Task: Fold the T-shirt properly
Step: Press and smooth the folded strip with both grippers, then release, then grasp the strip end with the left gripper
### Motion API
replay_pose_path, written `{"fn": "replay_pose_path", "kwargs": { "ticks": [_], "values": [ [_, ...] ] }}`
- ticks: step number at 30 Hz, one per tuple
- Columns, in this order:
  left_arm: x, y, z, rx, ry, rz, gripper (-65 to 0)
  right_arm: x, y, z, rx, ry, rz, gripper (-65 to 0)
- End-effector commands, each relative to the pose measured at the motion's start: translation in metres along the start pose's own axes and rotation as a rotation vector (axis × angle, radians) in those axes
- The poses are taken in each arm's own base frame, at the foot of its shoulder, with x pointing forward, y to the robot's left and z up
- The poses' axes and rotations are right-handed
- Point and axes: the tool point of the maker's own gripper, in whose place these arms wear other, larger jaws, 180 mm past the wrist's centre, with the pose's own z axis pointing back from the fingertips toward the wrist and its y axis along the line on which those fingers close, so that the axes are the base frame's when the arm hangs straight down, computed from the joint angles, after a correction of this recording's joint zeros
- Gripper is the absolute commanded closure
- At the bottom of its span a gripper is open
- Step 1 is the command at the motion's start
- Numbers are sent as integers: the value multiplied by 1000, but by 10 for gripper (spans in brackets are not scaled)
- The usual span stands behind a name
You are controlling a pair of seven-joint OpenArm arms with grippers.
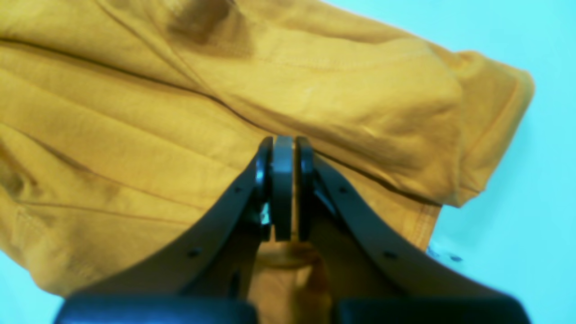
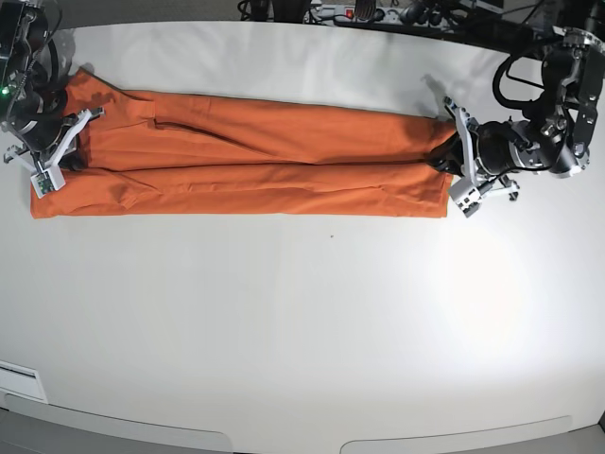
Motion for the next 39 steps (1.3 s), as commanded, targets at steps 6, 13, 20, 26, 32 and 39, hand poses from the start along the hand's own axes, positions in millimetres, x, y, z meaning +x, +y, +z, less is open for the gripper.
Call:
{"fn": "replay_pose_path", "kwargs": {
  "ticks": [6,13,20,26,32,39],
  "values": [
    [2,64,28,220,-142,231,0,13,-16,11,-45,-32,15,-71],
    [-36,113,48,313,-248,603,-183,8,-26,18,-68,-15,-5,-281],
    [-56,89,13,187,-160,652,-345,17,-36,27,-77,-73,-56,-288],
    [-57,52,-18,75,-94,629,-345,18,-39,29,-82,-73,-50,-288],
    [-55,16,-46,-15,-57,618,-345,19,-41,30,-86,-70,-41,-287],
    [-54,6,-54,-36,-49,624,-249,19,-41,30,-86,-70,-41,-287]
  ]
}}
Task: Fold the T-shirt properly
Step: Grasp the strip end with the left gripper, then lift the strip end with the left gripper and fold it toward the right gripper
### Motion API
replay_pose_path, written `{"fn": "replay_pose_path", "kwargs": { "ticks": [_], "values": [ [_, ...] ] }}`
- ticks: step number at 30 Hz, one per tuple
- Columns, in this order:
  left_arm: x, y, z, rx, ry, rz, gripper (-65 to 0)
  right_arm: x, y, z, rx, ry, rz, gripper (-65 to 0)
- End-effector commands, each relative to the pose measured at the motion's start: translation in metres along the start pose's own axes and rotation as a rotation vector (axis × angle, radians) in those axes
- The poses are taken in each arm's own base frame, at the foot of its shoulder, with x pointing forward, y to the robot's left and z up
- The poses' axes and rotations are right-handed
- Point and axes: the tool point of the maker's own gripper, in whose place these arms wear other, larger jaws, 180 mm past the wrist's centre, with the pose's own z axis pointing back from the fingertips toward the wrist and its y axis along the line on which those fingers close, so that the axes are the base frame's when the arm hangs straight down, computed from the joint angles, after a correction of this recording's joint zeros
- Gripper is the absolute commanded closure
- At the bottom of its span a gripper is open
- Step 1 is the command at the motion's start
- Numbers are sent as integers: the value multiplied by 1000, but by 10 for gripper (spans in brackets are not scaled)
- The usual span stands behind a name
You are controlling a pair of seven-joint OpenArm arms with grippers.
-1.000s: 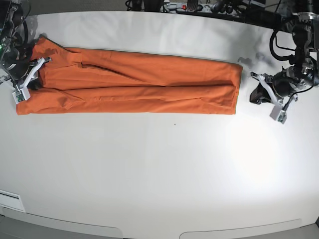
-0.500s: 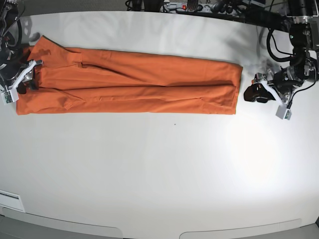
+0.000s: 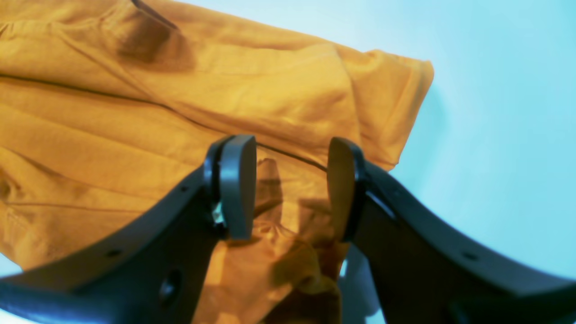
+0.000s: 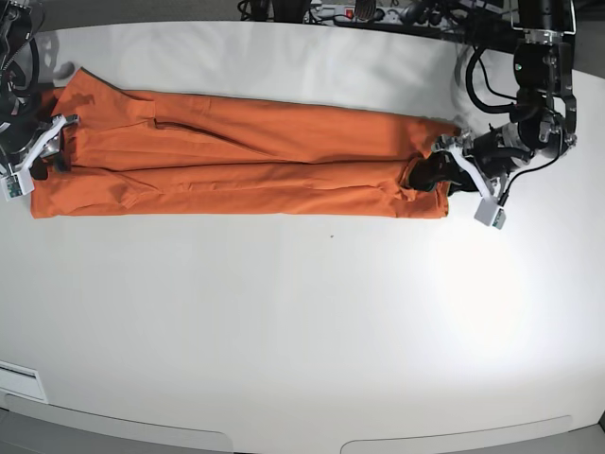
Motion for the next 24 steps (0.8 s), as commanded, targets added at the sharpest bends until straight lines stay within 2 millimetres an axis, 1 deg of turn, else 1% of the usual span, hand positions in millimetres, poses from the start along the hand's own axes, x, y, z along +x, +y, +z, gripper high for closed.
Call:
{"fn": "replay_pose_path", "kwargs": {
  "ticks": [1,2,3,5,7,10,11,12,13,14,15,17,20,24],
  "values": [
    [-30,14,2,71,141,0,-170,14,-6,5,-11,-39,24,-287],
    [-31,15,2,80,143,4,-74,14,-6,5,-12,-39,24,-287],
    [-31,17,2,88,145,-1,0,14,-6,5,-11,-39,24,-287],
    [-31,18,2,93,146,-5,0,15,-5,5,-7,-43,21,-287],
    [-29,19,4,95,140,-6,0,19,0,5,22,-64,11,-287],
    [-21,22,9,98,109,-24,0,25,7,6,60,-99,1,-286],
    [-15,24,12,106,90,-25,0,26,9,7,69,-108,-3,-276],
    [-9,26,16,116,70,-26,0,27,9,7,73,-111,-2,-230],
    [-3,28,21,125,49,-30,0,27,10,7,75,-110,3,-141],
    [2,31,26,138,32,-35,0,27,10,7,78,-110,7,-25],
    [7,34,30,145,20,-40,0,27,11,7,81,-116,5,0],
    [15,35,37,141,2,-50,0,32,14,6,85,-153,-6,0],
    [20,30,42,101,-9,-78,0,37,18,6,95,-190,-15,0],
    [22,25,42,72,-18,-87,0,31,26,3,122,-187,-20,0]
  ]
}}
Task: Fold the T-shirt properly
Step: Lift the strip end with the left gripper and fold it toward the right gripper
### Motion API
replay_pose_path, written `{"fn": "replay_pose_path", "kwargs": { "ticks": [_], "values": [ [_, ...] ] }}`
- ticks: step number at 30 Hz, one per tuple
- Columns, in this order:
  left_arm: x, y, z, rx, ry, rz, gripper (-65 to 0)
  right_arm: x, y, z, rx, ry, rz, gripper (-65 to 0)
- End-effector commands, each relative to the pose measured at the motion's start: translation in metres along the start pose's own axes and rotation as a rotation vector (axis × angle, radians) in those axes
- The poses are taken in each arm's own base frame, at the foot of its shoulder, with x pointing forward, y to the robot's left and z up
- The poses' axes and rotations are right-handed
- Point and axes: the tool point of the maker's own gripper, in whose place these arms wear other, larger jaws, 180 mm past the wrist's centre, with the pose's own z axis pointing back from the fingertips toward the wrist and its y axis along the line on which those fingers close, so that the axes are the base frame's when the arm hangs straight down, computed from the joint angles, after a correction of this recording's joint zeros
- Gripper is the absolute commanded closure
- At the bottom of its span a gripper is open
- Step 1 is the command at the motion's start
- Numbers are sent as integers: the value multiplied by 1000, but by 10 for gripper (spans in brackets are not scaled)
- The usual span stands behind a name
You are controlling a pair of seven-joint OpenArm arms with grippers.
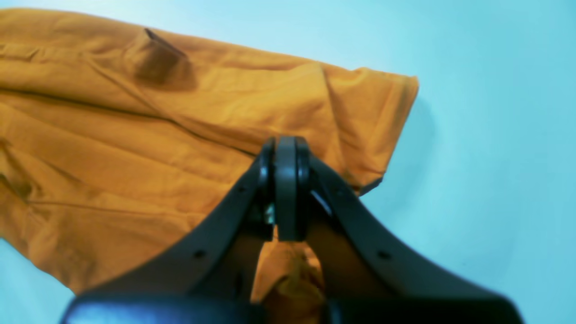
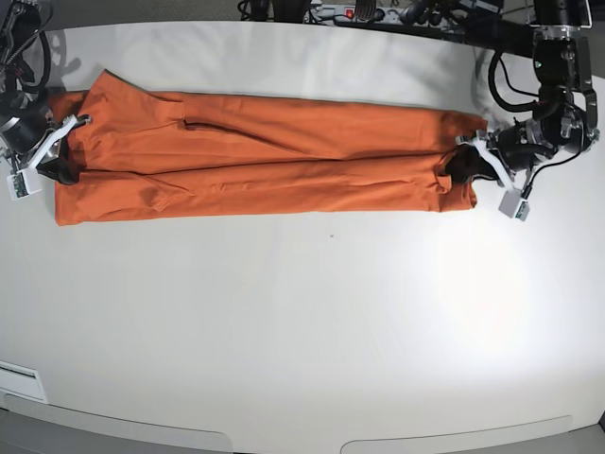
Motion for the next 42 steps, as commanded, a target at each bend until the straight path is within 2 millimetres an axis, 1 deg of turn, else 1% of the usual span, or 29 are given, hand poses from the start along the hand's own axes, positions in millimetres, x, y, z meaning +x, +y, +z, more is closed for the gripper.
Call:
{"fn": "replay_pose_path", "kwargs": {
  "ticks": [1,3,8,12,16,19,22,25,29,32,34,37,39,42],
  "values": [
    [7,-1,5,-7,-14,-14,0,10,-3,2,0,-41,7,0],
    [8,-4,5,-23,-16,-20,0,2,-6,-1,1,-40,-27,0],
    [13,-19,6,-107,-45,-42,0,-29,-17,-9,-8,2,-121,0],
    [18,-30,8,-161,-65,-72,0,-49,-23,-12,-19,39,-165,0],
    [29,-38,12,-182,-87,-116,0,-56,-25,-13,-31,64,-155,0],
    [38,-45,18,-195,-106,-152,0,-55,-26,-12,-34,59,-152,0],
    [49,-62,29,-236,-137,-227,0,-55,-26,-12,-34,59,-153,0],
    [57,-91,42,-317,-168,-315,0,-56,-26,-12,-34,60,-153,0],
    [60,-131,58,-434,-199,-425,0,-57,-25,-12,-33,66,-153,0],
    [59,-153,66,-498,-230,-462,0,-60,-25,-12,-32,83,-153,0],
    [59,-161,65,-521,-258,-465,0,-60,-25,-12,-32,83,-153,0],
    [60,-170,58,-554,-306,-440,0,-60,-25,-12,-31,83,-153,0],
    [60,-172,48,-560,-333,-400,0,-60,-25,-12,-31,83,-154,0],
    [57,-175,26,-570,-350,-329,0,-61,-25,-12,-31,92,-153,0]
  ]
}}
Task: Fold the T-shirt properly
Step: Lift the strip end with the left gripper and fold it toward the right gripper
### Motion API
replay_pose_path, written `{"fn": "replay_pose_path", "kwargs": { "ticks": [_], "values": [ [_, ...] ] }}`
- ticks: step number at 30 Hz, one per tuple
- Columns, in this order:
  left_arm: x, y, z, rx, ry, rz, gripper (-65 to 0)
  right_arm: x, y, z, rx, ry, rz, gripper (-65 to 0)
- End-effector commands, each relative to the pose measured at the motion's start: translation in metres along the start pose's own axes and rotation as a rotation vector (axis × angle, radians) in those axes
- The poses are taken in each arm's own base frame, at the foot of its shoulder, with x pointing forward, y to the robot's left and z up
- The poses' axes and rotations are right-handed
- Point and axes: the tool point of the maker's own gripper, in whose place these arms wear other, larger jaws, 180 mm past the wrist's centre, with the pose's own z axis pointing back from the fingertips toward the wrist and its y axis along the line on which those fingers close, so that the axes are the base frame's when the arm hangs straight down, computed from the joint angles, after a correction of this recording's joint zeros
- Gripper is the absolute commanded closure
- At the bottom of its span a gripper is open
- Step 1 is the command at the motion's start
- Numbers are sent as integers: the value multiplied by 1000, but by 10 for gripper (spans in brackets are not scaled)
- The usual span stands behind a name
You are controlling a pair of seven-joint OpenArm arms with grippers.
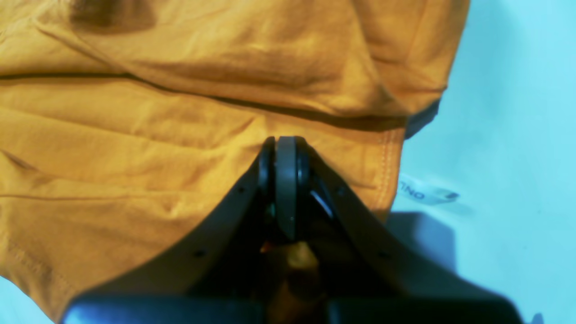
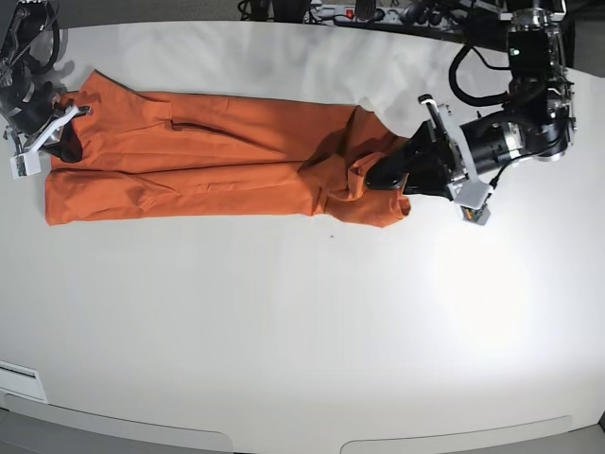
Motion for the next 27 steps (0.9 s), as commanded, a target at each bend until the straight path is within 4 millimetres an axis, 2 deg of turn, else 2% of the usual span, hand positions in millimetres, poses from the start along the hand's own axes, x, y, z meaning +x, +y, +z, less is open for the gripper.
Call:
{"fn": "replay_pose_path", "kwargs": {
  "ticks": [1,8,14,15,18,19,27],
  "values": [
    [11,-3,-5,-23,-61,2,0,2,-7,4,-18,17,24,0],
    [-4,2,-54,-60,-90,116,0,2,-7,4,-16,19,22,0],
    [-1,-5,-69,-90,-132,161,0,2,-7,4,-14,19,20,0],
    [0,-8,-70,-102,-142,172,-43,3,-6,4,-12,16,18,0],
    [0,-17,-77,-137,-144,246,-357,2,-6,4,-13,18,18,0],
    [-2,-18,-80,-136,-133,268,-408,2,-6,4,-13,18,18,0],
    [0,-20,-83,-144,-144,301,-416,3,-6,4,-12,16,18,-1]
  ]
}}
